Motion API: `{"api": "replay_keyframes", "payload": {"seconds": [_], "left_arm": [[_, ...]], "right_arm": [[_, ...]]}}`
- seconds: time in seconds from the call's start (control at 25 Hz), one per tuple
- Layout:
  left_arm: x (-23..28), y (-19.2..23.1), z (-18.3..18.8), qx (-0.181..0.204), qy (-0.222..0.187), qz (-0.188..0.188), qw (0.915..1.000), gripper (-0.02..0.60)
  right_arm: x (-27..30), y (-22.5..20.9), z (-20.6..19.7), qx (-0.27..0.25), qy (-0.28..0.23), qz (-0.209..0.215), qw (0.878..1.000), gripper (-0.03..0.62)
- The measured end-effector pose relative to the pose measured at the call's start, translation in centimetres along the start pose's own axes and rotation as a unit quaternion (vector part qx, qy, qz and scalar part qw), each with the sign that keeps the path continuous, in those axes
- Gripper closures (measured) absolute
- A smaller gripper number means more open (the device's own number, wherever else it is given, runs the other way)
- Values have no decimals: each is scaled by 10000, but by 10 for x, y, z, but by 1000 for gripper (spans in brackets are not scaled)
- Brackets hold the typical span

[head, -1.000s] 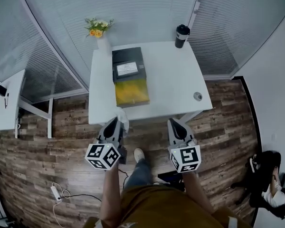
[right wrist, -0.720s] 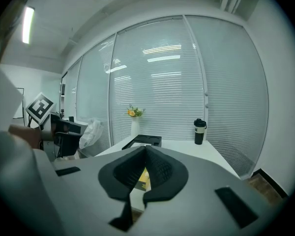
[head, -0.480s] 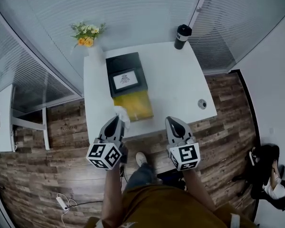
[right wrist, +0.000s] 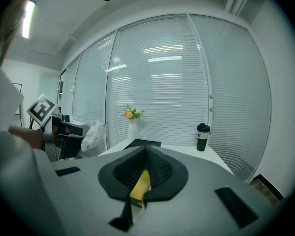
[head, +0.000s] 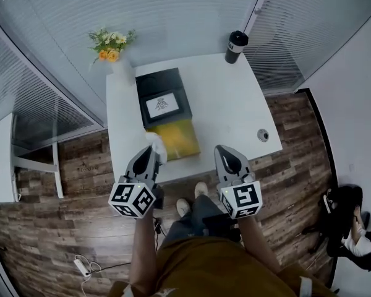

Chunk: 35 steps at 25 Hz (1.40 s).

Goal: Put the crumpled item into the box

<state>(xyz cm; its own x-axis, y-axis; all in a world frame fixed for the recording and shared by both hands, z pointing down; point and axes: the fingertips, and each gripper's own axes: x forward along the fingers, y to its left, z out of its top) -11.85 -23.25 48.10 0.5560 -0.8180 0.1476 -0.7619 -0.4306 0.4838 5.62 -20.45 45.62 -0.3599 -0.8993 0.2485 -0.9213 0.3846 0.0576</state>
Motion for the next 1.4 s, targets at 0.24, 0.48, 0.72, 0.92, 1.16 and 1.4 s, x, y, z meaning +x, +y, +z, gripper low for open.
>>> {"api": "replay_keyframes", "payload": {"seconds": [0.24,0.48,0.72,0.92,1.16,1.4], "left_arm": [[5,2,5,7,-14,-10,10000,551],[13,5,10,80,11,1,10000,551],[25,11,4,43,94,65,9999,551],[30,17,-11,42,258,129,9996,551],[39,29,-32,89,560,222,9981,551],[53,40,-59,125,954,294,9949,551]], "right_arm": [[8,-1,8,-11,-85,76,9999,582],[20,-2,2,84,-47,152,9998,582],[33,-5,-4,115,24,253,9996,582],[44,-9,-20,155,175,301,9993,582],[56,-13,-35,183,334,315,9988,582],[69,-14,-56,189,554,517,9969,582]]}}
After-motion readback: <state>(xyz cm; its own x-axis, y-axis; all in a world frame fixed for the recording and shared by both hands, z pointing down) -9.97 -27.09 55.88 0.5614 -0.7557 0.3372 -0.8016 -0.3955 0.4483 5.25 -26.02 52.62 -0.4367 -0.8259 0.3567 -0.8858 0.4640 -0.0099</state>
